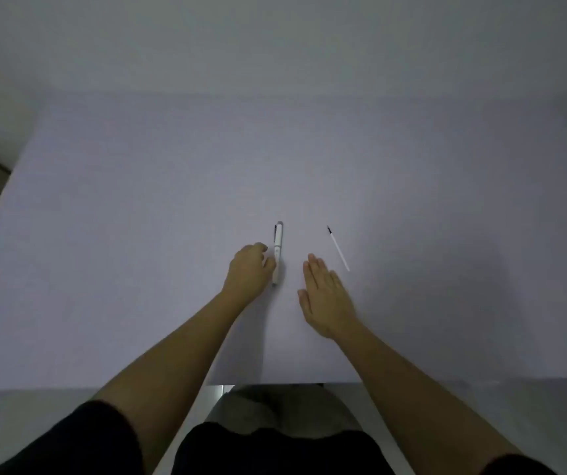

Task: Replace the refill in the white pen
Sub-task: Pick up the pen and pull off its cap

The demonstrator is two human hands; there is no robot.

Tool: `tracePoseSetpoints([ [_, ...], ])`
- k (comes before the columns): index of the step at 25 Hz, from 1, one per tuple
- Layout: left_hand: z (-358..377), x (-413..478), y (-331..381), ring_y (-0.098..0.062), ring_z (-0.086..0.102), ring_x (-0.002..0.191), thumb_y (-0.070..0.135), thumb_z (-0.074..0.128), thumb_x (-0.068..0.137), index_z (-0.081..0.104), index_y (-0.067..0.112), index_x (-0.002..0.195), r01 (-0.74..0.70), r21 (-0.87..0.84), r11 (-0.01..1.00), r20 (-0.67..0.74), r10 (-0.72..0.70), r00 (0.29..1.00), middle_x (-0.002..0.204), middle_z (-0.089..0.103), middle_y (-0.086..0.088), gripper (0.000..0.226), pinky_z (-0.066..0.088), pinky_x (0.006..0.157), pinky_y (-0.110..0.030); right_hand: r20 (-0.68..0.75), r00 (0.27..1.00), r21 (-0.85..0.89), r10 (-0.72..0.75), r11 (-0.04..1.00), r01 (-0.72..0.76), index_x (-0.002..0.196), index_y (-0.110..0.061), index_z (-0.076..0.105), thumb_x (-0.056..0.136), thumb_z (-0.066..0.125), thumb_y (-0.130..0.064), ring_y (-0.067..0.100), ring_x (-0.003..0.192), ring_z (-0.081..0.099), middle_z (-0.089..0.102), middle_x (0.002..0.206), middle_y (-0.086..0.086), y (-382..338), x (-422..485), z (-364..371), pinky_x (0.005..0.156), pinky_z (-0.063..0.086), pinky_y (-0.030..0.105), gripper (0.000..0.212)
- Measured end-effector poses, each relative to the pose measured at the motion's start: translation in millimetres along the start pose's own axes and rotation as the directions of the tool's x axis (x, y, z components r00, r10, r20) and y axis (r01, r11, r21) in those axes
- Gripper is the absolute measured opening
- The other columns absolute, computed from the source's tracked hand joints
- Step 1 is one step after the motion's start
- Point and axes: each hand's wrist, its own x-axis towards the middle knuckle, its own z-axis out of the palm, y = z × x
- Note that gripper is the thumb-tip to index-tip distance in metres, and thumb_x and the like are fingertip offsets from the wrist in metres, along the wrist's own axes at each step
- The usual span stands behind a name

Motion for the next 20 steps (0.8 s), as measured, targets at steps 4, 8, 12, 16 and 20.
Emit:
tracePoseSetpoints([
  [4,11,22,8,-0.028,0.057,0.076,0.036,0.053,0.091,0.057,-0.002,0.100,0.063,0.023,0.998,0.022,-0.063,0.998,0.089,0.063,-0.016,0.040,0.046,0.067,-0.035,-0.002,1.000,-0.003,0.020,1.000,-0.020,0.148,-0.007,-0.003,0.080,-0.010,-0.047,0.022,0.148,-0.004,-0.005,0.160,0.009,6,3,12,0.115,-0.006,0.031,0.079],
  [8,26,35,5,-0.029,0.061,0.074,0.040,0.056,0.088,0.058,0.001,0.097,0.138,0.069,0.988,0.047,-0.141,0.989,0.086,0.063,-0.014,0.041,0.049,0.064,-0.034,0.004,1.000,0.003,0.015,1.000,-0.015,0.147,-0.009,-0.006,0.082,-0.007,-0.045,0.021,0.148,-0.005,-0.006,0.160,0.009,8,2,20,0.114,-0.008,0.032,0.075],
  [12,29,42,3,-0.029,0.056,0.066,0.023,0.050,0.091,0.061,0.000,0.096,0.152,0.079,0.985,0.049,-0.156,0.987,0.088,0.067,-0.020,0.026,0.045,0.057,-0.031,-0.002,1.000,-0.002,0.009,1.000,-0.009,0.147,-0.009,-0.004,0.085,-0.003,-0.045,0.021,0.148,-0.003,-0.003,0.160,0.009,10,3,22,0.118,-0.003,0.034,0.072],
  [16,17,30,1,-0.028,0.047,0.063,0.022,0.044,0.095,0.053,0.000,0.086,0.063,0.095,0.994,0.041,-0.067,0.997,0.072,0.053,-0.011,0.026,0.038,0.055,-0.032,-0.034,0.999,0.144,0.020,0.989,-0.015,0.148,-0.007,0.010,0.094,0.015,-0.042,0.021,0.148,0.009,0.010,0.159,0.009,10,5,14,0.118,0.006,0.031,0.064],
  [20,0,-2,-3,-0.026,0.045,0.061,0.024,0.050,0.093,0.044,0.008,0.079,-0.105,0.160,0.981,0.040,0.100,0.994,0.071,0.051,-0.009,0.022,0.036,0.057,-0.034,-0.133,0.931,0.664,0.339,0.728,-0.170,0.128,-0.007,0.050,0.098,0.038,-0.032,0.026,0.117,0.055,0.058,0.129,0.015,-4,21,-25,0.097,0.039,0.027,0.041],
])
